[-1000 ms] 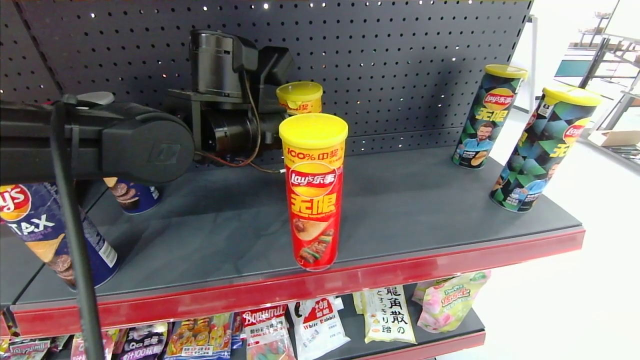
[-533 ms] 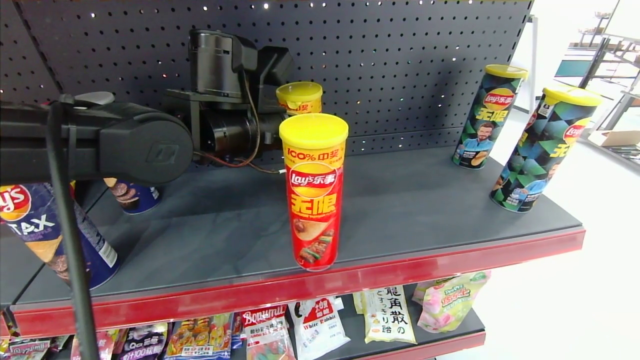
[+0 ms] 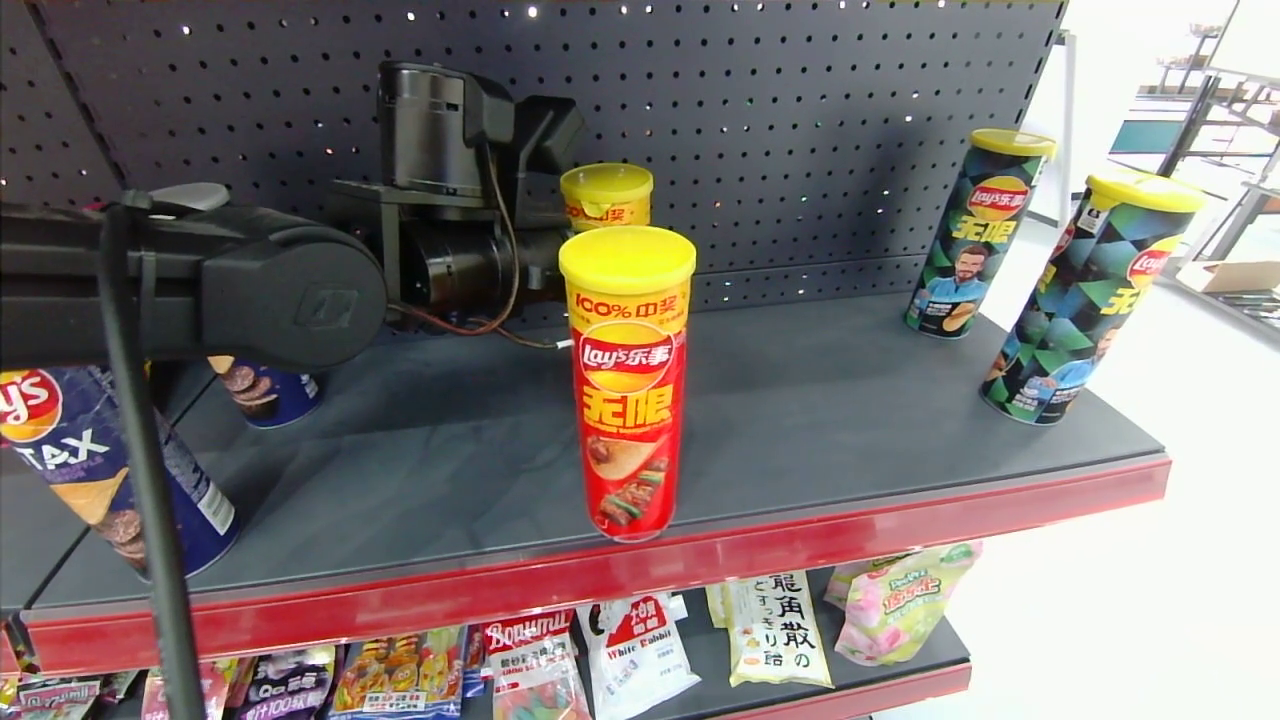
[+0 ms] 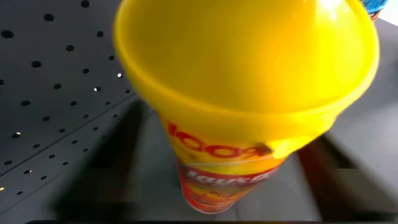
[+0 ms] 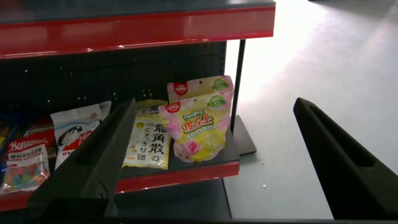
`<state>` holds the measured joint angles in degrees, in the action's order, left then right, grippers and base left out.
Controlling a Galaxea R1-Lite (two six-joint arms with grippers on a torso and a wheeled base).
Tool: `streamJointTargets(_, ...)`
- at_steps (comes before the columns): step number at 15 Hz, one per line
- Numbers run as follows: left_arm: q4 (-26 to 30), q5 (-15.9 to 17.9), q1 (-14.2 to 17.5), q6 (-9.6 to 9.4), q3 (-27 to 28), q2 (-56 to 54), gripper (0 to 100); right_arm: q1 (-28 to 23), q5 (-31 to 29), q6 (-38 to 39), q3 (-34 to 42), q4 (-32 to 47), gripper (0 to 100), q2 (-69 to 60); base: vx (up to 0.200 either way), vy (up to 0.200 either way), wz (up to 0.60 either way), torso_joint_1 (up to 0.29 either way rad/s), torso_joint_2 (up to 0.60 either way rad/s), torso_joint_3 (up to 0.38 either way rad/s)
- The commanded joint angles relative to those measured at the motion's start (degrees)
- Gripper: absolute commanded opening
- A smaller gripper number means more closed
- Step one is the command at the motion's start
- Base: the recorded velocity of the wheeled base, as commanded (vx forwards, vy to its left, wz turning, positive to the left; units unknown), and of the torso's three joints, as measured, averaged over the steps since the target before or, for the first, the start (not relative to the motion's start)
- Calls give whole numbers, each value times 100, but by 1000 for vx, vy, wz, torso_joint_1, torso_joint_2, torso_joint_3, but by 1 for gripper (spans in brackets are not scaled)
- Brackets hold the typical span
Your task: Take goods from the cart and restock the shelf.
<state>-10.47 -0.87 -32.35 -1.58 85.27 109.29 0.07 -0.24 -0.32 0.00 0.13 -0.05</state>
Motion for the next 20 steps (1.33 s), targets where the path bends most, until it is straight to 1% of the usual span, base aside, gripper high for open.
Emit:
streamJointTargets(1, -25, -1, 54, -9, 7, -22, 100, 1, -2, -3, 0, -5, 100, 5, 0, 0, 0, 0, 0, 0)
streamJointTargets(4, -25, -10, 133, -26, -90, -110, 100, 1, -2, -3, 0, -5, 100, 5, 0, 0, 0, 0, 0, 0)
streamJointTargets(6, -25, 7, 186, -237, -547, -364, 100, 1, -2, -3, 0, -5, 100, 5, 0, 0, 0, 0, 0, 0)
streamJointTargets(7, -25, 16, 186, -263, -749, -487, 100, 1, -2, -3, 0, -5, 100, 5, 0, 0, 0, 0, 0, 0)
streamJointTargets(12, -25, 25, 194, -255, -1373, -936, 100, 1, -2, -3, 0, 4, 100, 5, 0, 0, 0, 0, 0, 0)
streamJointTargets(14, -25, 51, 282, -255, -1663, -1147, 100, 1, -2, -3, 0, -5, 100, 5, 0, 0, 0, 0, 0, 0)
streamJointTargets(16, -16, 324, 397, -255, -2032, -1437, 100, 1, -2, -3, 0, 4, 100, 5, 0, 0, 0, 0, 0, 0)
streamJointTargets(17, -8, 438, 397, -263, -2270, -1630, 100, 1, -2, -3, 0, -5, 100, 5, 0, 0, 0, 0, 0, 0)
streamJointTargets(19, -8, 500, 423, -281, -2858, -2122, 100, 1, -2, -3, 0, -5, 100, 5, 0, 0, 0, 0, 0, 0)
streamJointTargets(20, -8, 491, 423, -281, -3219, -2544, 100, 1, -2, -3, 0, -5, 100, 5, 0, 0, 0, 0, 0, 0)
